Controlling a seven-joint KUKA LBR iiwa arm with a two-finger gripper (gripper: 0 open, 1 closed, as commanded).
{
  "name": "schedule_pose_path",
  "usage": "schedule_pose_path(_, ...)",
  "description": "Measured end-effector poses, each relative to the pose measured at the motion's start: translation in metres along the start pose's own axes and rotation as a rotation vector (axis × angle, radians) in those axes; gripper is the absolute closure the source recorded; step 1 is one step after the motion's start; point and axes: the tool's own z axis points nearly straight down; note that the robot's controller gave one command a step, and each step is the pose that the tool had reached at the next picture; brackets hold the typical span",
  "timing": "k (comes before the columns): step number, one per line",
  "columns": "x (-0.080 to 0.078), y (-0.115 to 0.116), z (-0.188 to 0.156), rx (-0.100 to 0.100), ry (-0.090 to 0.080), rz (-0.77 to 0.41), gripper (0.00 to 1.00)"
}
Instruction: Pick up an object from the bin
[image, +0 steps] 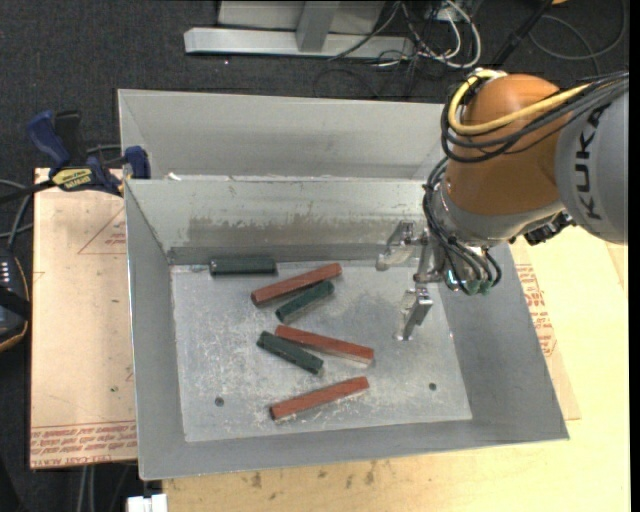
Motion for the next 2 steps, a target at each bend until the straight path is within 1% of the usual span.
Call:
schedule_pose_path(1, -0.001, 0.000, -0.004, 0.000, -0.008, 0.000, 0.00)
schedule_pose_path(2, 0.011, -0.002, 0.050, 0.000, -0.013, 0.007, 0.00)
